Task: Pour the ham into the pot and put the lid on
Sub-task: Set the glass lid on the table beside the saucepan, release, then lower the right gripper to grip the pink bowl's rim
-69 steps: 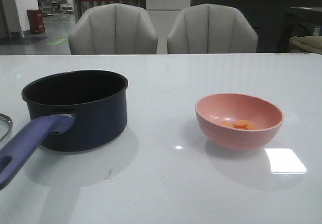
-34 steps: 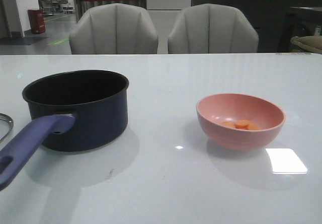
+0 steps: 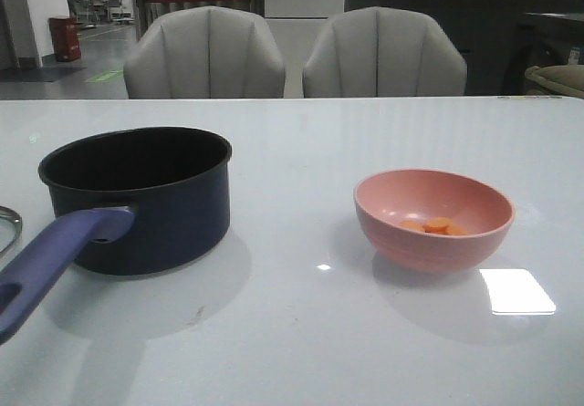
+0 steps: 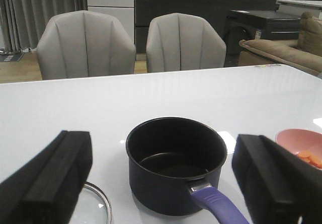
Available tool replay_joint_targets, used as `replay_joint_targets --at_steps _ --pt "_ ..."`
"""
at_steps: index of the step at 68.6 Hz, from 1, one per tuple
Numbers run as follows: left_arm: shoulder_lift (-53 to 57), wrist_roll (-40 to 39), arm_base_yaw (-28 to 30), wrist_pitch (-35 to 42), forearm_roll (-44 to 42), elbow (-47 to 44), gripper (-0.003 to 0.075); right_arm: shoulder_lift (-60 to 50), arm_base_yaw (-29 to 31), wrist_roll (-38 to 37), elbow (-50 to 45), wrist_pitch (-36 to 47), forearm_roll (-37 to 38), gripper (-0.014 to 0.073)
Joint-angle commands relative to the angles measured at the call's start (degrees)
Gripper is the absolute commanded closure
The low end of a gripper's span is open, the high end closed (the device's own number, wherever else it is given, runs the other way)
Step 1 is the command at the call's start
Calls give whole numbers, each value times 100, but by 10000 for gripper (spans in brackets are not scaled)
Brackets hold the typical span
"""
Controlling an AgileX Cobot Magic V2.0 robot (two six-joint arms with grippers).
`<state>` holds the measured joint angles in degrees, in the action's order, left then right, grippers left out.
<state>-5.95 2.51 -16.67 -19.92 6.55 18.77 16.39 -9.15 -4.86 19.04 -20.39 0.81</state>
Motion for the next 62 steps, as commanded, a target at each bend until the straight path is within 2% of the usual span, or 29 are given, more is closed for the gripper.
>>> replay_joint_targets --at_steps 1,12,24,28,40,62 --pt "-121 -63 -32 426 67 130 115 407 4 50 225 293 51 429" --pt "-121 -63 -32 436 67 130 115 1079 4 50 328 409 -51 396" --pt "-121 -63 -32 436 53 130 115 2444 4 50 964 385 -471 146" --pt "-121 -63 -32 436 53 130 115 2882 4 50 1173 369 -754 110" --pt "-121 -63 -32 499 41 130 115 4382 4 50 1779 380 -1388 112" --pt "-121 -63 -32 499 32 130 115 6711 -440 68 3212 344 -1452 112"
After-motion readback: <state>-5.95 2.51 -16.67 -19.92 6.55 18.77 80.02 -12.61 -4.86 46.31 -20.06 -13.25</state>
